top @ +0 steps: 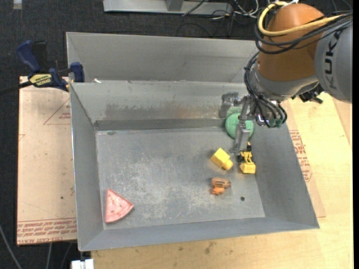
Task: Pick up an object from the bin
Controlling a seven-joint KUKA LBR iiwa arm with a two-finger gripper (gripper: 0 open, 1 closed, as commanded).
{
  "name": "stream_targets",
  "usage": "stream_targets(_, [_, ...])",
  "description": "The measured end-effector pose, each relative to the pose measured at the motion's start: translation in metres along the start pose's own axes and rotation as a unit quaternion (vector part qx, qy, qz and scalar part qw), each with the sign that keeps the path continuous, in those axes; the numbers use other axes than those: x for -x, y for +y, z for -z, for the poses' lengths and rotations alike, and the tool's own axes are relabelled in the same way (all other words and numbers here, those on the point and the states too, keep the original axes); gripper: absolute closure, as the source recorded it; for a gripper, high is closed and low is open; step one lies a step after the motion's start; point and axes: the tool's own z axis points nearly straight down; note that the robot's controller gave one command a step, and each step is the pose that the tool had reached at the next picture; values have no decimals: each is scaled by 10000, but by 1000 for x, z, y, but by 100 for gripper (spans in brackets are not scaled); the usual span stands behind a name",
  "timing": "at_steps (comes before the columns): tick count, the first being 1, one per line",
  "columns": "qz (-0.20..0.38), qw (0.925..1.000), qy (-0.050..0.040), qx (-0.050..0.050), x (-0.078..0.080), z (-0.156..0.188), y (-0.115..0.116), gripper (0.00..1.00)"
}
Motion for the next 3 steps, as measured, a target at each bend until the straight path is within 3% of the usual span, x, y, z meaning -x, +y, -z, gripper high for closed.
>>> stream_targets(1, [4,10000,-39,-2,1,5,0,0])
stream_targets(2, [-514,9986,-90,9,9,-30,-24,0])
stream_targets(3, [-329,9994,-42,-3,21,-69,-52,0])
